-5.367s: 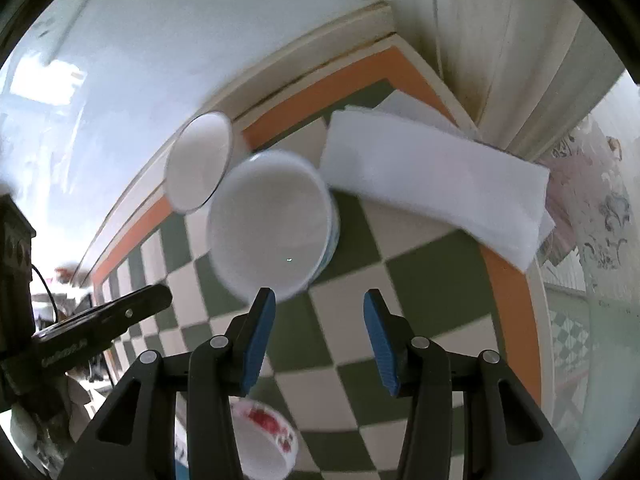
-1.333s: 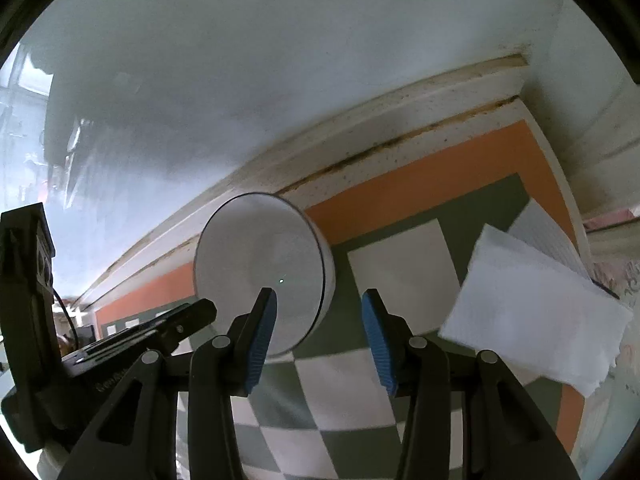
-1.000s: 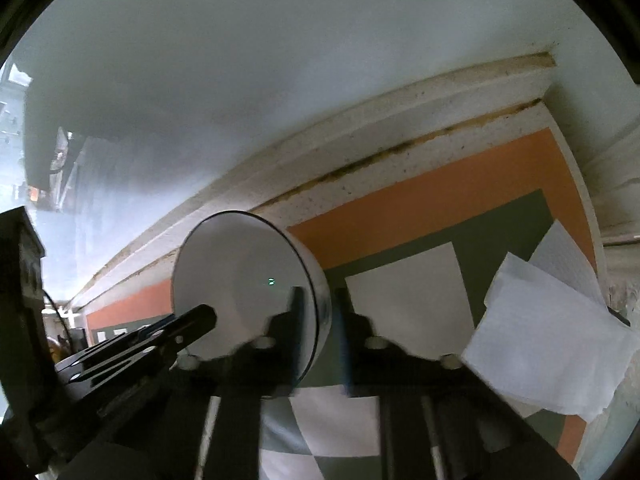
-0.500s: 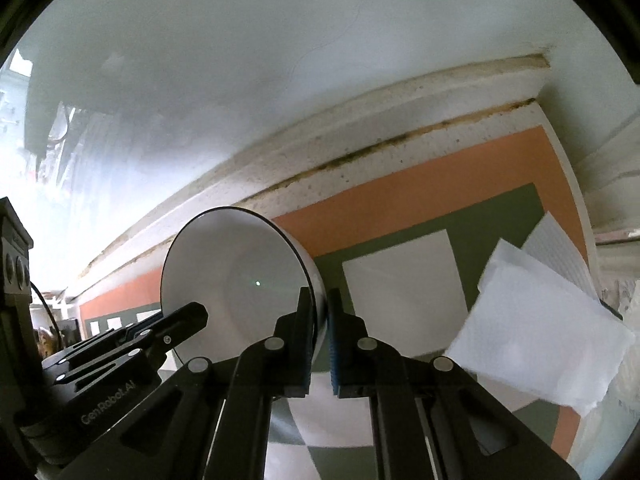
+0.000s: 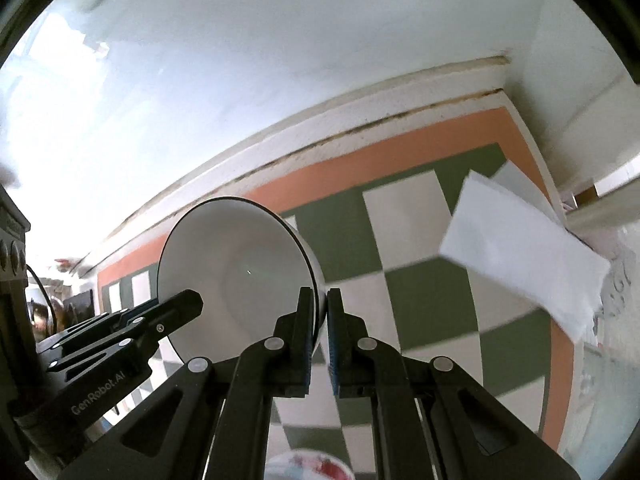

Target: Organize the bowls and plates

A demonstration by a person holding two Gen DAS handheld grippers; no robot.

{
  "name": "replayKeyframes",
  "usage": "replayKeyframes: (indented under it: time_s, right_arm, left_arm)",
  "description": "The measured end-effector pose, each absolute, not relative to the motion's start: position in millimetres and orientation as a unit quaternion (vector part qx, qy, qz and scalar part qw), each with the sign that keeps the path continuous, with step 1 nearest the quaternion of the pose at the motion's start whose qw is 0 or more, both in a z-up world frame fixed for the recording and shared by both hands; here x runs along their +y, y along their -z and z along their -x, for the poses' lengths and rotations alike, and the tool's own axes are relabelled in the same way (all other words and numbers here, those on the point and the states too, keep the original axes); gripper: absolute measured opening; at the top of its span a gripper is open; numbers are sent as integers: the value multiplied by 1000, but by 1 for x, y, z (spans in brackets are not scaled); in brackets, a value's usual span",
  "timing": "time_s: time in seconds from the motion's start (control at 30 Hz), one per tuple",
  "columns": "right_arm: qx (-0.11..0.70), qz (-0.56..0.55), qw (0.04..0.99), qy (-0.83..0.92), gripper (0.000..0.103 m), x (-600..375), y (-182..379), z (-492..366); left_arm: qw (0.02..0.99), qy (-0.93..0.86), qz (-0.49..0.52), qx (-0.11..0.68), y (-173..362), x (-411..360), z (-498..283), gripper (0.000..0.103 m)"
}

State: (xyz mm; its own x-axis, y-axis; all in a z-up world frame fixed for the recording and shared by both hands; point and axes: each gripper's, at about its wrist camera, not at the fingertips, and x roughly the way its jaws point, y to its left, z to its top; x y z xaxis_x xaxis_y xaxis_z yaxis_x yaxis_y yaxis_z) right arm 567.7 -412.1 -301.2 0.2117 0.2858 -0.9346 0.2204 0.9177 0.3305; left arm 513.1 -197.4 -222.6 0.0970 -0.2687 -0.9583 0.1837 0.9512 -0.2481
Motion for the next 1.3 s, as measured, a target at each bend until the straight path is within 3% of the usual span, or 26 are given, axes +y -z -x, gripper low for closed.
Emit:
replayKeyframes:
  time_s: [0.6, 1.3]
  right_arm:
    - [614, -205, 762, -24, 8, -399, 245, -416]
    - [660, -214, 720, -23, 8, -388, 298, -341]
  left_arm:
    - [743, 195, 13, 640, 179, -179, -386, 15]
    - [701, 200, -15, 685, 230, -177, -326, 15]
